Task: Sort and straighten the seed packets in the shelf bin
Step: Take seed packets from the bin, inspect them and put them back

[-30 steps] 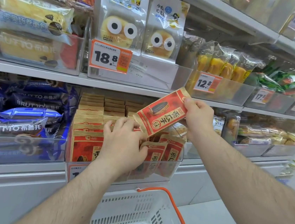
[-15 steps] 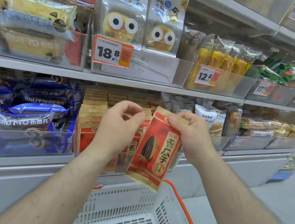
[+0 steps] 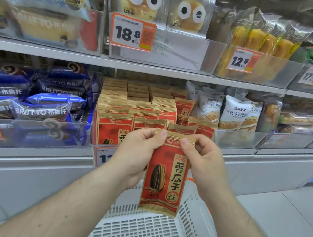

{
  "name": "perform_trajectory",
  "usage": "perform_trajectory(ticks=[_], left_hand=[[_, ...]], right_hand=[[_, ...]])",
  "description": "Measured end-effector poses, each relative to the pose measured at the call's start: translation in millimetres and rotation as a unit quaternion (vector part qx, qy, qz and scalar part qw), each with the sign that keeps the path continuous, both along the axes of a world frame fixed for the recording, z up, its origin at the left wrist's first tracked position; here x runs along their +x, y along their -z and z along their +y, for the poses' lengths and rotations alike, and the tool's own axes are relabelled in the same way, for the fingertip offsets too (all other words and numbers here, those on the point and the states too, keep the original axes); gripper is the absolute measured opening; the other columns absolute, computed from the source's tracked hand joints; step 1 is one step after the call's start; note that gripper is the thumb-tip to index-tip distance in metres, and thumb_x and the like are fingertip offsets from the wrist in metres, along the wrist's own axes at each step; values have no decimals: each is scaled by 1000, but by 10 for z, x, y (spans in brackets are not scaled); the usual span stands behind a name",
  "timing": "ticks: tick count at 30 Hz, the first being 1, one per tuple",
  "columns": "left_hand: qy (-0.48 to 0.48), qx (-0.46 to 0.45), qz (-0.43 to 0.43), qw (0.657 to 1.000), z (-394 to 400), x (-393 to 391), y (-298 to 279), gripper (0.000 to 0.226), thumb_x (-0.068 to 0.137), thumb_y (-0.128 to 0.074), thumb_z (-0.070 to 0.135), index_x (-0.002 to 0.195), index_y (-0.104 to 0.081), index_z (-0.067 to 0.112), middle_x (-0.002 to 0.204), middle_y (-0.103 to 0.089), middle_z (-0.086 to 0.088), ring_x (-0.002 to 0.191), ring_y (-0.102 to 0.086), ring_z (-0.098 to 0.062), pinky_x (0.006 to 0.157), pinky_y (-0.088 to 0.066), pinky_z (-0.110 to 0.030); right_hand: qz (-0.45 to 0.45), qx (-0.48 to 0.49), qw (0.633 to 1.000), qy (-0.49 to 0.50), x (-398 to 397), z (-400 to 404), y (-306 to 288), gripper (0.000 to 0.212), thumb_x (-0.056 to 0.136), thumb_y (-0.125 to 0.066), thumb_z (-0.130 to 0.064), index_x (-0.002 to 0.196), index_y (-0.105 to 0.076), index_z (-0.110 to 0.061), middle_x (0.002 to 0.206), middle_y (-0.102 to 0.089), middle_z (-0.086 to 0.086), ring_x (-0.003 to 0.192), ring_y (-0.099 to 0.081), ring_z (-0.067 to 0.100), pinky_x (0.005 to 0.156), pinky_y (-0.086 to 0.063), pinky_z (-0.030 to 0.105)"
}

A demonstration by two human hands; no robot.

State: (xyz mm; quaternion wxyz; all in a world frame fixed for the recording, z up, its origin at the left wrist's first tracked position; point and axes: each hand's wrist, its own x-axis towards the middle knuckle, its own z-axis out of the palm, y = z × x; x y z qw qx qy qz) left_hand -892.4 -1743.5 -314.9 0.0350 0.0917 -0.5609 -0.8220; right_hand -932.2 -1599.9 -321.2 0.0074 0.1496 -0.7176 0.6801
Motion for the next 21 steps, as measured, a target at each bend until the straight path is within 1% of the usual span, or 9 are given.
perform_trajectory(ticks=[3,7,10,13,16,18,19,21], left_hand=[[21,16,-12,1000,-1,15,20,32,102,-52,32,105,-73,9,96,-78,-12,86,-75,-25,71,-61,-35],[13,57,-19,998,21,21,47,35,103,-49,35,109,-72,9,99,-77,-12,89,-76,-25,68,-62,-36],[1,71,-22,997,53,17,81,33,101,-51,35,107,-72,10,100,-77,-13,88,-76,-27,69,-63,-38],[-6,73,-21,997,87,14,105,34,100,-53,36,111,-71,9,101,-77,-13,88,-76,-27,68,-63,-37],[-12,73,-24,997,86,8,120,31,100,-53,34,108,-71,10,98,-77,-13,82,-76,-26,64,-62,-35],[-10,69,-24,997,80,6,126,31,100,-53,34,107,-71,10,97,-77,-12,81,-76,-25,66,-63,-36],[-9,66,-23,998,83,6,124,31,100,-53,34,107,-71,11,97,-77,-12,82,-76,-25,67,-63,-37],[-9,60,-19,998,85,7,124,30,100,-53,35,104,-72,12,96,-78,-12,83,-76,-25,69,-63,-38]], right_hand=[[-20,0,1000,-5,51,7,42,23,100,-54,-20,88,-70,-9,76,-74,5,69,-71,17,59,-57,27],[-56,-27,998,5,80,-23,39,34,103,-48,-26,85,-73,-11,81,-75,10,71,-72,17,61,-57,24],[-106,-76,991,15,66,-45,36,32,102,-49,-24,86,-74,-12,84,-76,10,75,-74,21,62,-57,29],[-151,-123,981,19,44,-51,35,28,101,-51,-21,91,-74,-9,91,-76,14,82,-74,27,71,-59,38],[-165,-134,977,21,32,-47,50,29,100,-53,-20,85,-76,-11,91,-76,15,82,-74,28,77,-58,42],[-162,-129,978,15,33,-36,56,30,100,-53,-21,83,-75,-11,89,-76,14,80,-74,27,74,-59,40],[-156,-122,980,11,35,-27,57,31,101,-52,-22,83,-75,-11,87,-76,13,78,-74,25,70,-60,37],[-129,-78,989,6,41,3,58,34,102,-51,-25,82,-74,-12,81,-76,10,71,-73,21,61,-59,30]])
